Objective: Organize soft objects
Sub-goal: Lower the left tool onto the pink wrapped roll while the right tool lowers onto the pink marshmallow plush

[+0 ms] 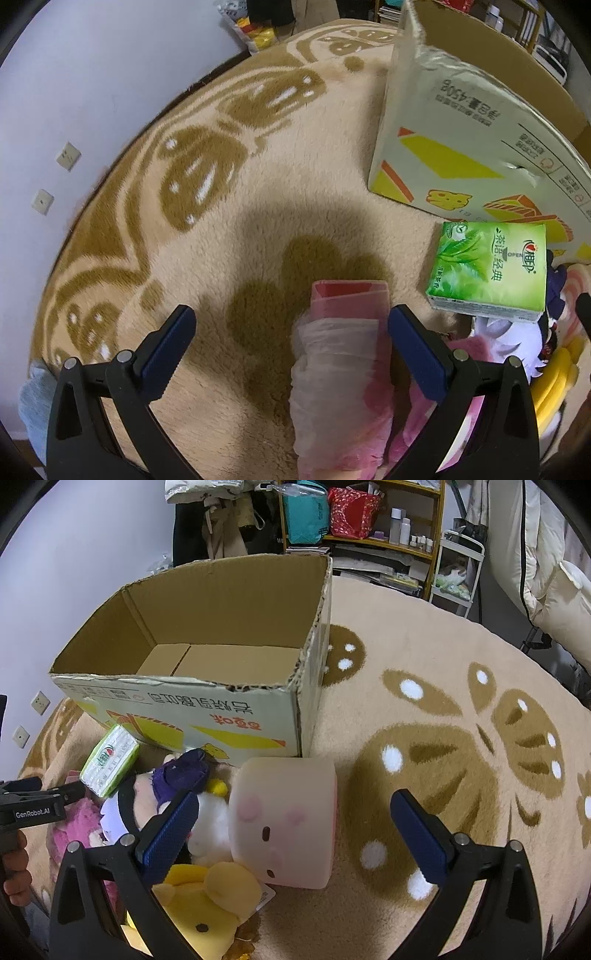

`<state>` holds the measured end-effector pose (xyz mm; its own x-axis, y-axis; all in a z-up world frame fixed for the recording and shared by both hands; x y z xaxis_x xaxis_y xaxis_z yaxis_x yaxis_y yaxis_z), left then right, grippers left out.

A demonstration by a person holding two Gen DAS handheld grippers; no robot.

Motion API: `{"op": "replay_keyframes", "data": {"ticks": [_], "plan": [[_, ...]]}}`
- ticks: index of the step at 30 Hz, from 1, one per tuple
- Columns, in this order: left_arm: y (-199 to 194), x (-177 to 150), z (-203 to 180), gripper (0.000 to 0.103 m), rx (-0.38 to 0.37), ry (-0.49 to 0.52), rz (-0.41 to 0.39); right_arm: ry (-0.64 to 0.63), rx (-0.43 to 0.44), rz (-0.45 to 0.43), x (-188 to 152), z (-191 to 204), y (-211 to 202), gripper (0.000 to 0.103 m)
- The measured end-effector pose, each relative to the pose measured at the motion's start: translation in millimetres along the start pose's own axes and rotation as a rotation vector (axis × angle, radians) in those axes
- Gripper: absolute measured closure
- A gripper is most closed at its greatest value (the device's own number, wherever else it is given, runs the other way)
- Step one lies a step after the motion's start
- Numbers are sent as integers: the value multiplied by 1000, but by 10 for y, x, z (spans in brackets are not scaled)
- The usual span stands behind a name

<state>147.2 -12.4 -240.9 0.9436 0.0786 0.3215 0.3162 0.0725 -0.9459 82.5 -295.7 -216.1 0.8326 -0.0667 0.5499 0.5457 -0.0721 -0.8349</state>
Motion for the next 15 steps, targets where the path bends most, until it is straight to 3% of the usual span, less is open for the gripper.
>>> {"op": "replay_keyframes", "data": {"ticks": [15], "plan": [[151, 17, 41, 0, -58, -56, 76, 27, -2, 8, -8, -79, 25, 0]]}}
Point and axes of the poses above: each gripper's, at about its wrist camera, not at the fingertips, and y roughly the way its jaws point, z to its left, x to its top, the point moved 8 cm from there along y, roughly the way its jaws point, and after that the axes turned 10 degrees about -y, right-handed, at the moved point
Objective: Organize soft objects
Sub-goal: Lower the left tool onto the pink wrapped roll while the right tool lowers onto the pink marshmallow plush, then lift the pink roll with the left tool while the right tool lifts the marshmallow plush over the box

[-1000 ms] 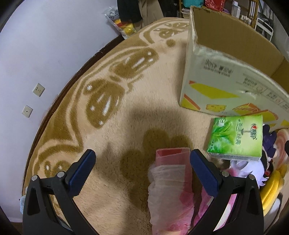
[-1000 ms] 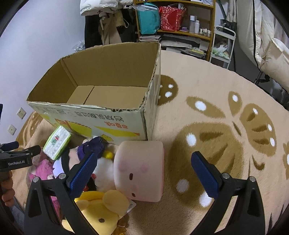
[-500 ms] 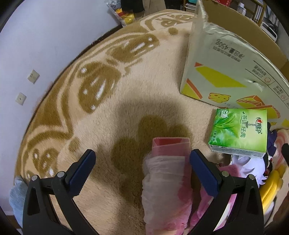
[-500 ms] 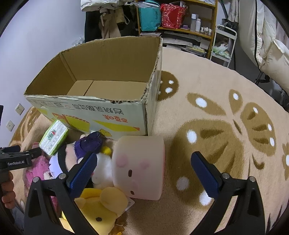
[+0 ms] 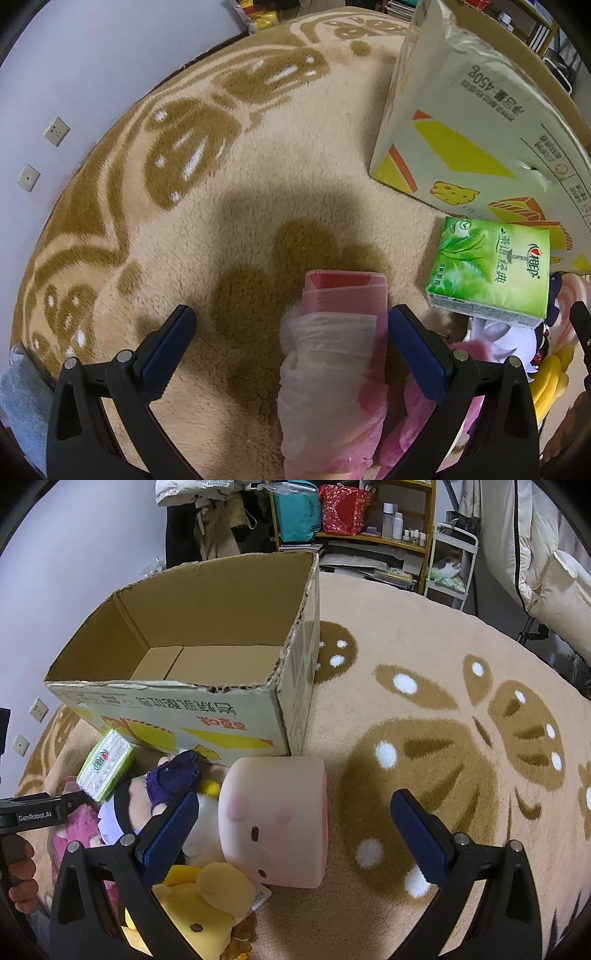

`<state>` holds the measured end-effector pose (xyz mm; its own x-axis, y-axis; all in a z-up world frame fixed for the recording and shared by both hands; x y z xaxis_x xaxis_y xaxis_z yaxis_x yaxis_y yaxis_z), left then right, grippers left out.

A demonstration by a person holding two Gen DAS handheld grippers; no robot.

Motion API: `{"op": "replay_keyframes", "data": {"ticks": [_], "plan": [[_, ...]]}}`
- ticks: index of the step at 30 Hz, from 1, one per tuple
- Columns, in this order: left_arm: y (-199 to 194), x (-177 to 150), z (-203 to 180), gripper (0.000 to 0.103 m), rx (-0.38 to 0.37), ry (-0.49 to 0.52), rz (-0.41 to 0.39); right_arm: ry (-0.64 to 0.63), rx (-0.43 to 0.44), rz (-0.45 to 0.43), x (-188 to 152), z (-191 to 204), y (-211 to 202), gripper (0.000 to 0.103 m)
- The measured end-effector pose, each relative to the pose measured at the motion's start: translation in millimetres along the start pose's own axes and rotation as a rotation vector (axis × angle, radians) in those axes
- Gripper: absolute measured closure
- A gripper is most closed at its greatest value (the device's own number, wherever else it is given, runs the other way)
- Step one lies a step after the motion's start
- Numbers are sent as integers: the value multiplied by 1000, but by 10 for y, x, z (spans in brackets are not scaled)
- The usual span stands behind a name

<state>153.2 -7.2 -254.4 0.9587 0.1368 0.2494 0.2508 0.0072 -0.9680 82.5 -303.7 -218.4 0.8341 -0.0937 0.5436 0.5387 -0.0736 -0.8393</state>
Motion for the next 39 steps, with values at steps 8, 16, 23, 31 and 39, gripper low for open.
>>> {"op": "replay_keyframes", "data": {"ticks": [8, 16, 23, 31, 39], "plan": [[90, 29, 9, 0, 10, -3, 14, 16, 7, 5, -23, -16, 13, 0], [145, 2, 9, 6, 25, -5, 11, 6, 55, 21, -46, 51, 49, 32], [62, -129, -31, 31, 10, -7, 8, -6, 81, 13, -51, 122, 29, 48], [-32, -121, -94, 62, 25, 59, -29, -13, 88, -24, -30, 132, -110, 55], [-319, -32, -77, 76, 9, 61, -136, -19, 81, -118, 67, 144, -401, 55]]}}
Point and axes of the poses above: each gripper's, at about its wrist camera, not at the fingertips, and y roughly the way its jaws point, z to its left, x to its top, the point moved 8 cm from there along y, roughly the way its jaws point, and after that the axes turned 10 degrees about -y, right-handed, at the moved point
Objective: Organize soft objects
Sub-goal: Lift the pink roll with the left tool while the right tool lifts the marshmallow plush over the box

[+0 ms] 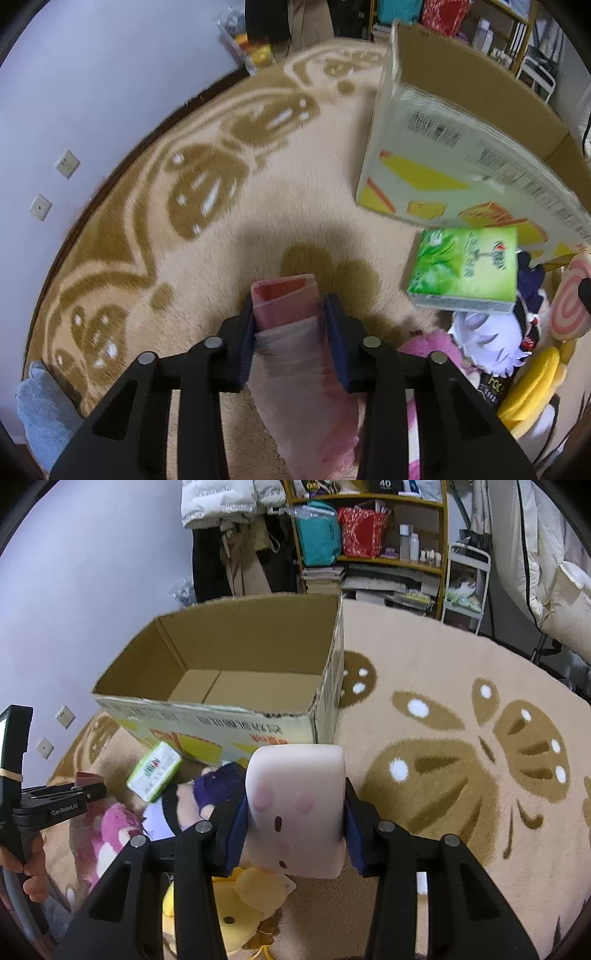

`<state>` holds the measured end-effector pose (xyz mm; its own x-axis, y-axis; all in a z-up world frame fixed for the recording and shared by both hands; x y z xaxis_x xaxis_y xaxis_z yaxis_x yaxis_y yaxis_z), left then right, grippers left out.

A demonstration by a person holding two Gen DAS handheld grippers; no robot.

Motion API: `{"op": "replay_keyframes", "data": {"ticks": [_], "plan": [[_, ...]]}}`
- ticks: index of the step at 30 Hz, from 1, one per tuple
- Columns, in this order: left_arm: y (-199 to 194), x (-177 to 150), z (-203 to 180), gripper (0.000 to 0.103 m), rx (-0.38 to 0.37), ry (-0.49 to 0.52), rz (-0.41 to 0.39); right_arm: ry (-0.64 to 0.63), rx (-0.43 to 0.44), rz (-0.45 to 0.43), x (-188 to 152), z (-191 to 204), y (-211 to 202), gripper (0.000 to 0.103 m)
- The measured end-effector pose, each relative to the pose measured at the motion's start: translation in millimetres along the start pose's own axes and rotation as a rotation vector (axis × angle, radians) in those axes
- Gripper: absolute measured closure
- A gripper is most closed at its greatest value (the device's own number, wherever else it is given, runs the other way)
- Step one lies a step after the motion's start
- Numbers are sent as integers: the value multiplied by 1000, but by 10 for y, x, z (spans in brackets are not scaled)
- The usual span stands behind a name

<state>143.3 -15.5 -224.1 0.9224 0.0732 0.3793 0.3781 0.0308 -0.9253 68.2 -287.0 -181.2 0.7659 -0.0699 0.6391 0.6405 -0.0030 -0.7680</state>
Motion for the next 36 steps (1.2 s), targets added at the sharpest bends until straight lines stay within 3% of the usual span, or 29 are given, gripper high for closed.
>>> {"op": "replay_keyframes", "data": {"ticks": [3, 8, 13, 21, 36], "plan": [[-129, 39, 25, 85, -21, -16, -40, -1, 11, -38, 51, 24, -104, 60], [-349, 52, 90, 87, -36, -37, -101, -10, 11, -103, 130, 76, -290, 61], [-707, 149, 103, 88, -48, -54, -214, -11, 9, -158, 193, 102, -484, 61], [-1355, 355, -53, 88, -63, 36, -419, 3, 23, -245, 325, 146, -739, 61], [-1897, 900, -368, 88, -98, 91, -578, -26, -6, -330, 813, 61, -702, 61]]}}
Point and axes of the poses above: each gripper's, at about its wrist camera, not at the fingertips, and y roughly the way its jaws point, z to its left, x to its top, the point moved 8 cm from there along y, roughly the way its jaws point, and after that the axes turned 10 degrees about -y, right-handed, at the moved point
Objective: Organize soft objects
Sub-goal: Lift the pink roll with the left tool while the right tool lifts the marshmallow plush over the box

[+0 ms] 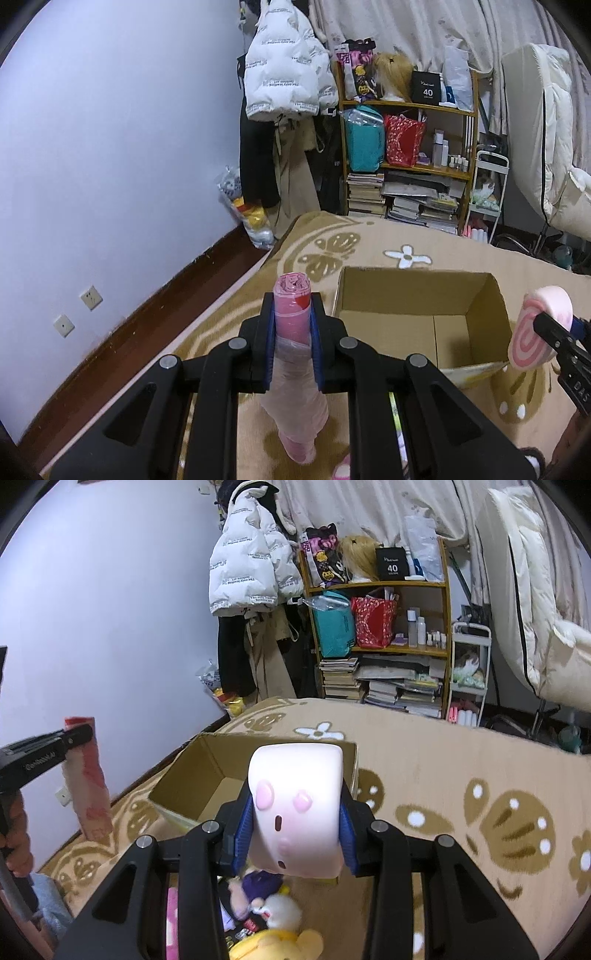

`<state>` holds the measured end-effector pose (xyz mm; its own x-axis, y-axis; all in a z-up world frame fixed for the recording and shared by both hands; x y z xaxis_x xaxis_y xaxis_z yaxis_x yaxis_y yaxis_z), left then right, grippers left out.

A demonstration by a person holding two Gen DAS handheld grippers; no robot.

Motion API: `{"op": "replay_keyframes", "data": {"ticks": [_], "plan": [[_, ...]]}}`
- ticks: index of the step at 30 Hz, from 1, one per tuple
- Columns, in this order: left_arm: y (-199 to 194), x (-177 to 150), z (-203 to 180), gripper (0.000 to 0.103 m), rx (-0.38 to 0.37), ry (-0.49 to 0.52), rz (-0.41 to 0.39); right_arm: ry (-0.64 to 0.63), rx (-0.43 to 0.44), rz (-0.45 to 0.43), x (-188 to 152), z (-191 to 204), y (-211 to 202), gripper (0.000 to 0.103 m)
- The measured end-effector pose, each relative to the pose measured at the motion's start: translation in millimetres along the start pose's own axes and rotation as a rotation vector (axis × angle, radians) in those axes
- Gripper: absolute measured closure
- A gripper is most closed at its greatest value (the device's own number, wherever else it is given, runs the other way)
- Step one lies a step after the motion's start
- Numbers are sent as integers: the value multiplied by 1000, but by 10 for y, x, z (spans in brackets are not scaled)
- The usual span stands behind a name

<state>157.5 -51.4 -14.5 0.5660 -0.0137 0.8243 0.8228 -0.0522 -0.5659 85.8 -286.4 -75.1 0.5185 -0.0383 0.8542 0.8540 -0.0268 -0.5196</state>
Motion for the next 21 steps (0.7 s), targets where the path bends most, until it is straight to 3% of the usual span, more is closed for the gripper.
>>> {"op": "replay_keyframes", "data": {"ticks": [14, 21], "plan": [[324, 255, -326, 88, -56, 36, -44, -22, 3, 5, 257, -124, 522, 61], [529, 323, -608, 87, -99, 100, -84, -27, 16, 9, 318, -124, 776, 61]]}}
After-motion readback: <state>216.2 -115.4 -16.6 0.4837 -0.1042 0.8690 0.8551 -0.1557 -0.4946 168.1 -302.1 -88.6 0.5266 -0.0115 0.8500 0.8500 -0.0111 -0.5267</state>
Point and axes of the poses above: each gripper's, at about its wrist camera, not at the fingertips, and y roughly the way its jaws point, z to its left, x to its top, the point moved 8 cm from there along y, roughly the way its jaws point, and after that the axes turned 10 degrees about -y, right-handed, at the moved point
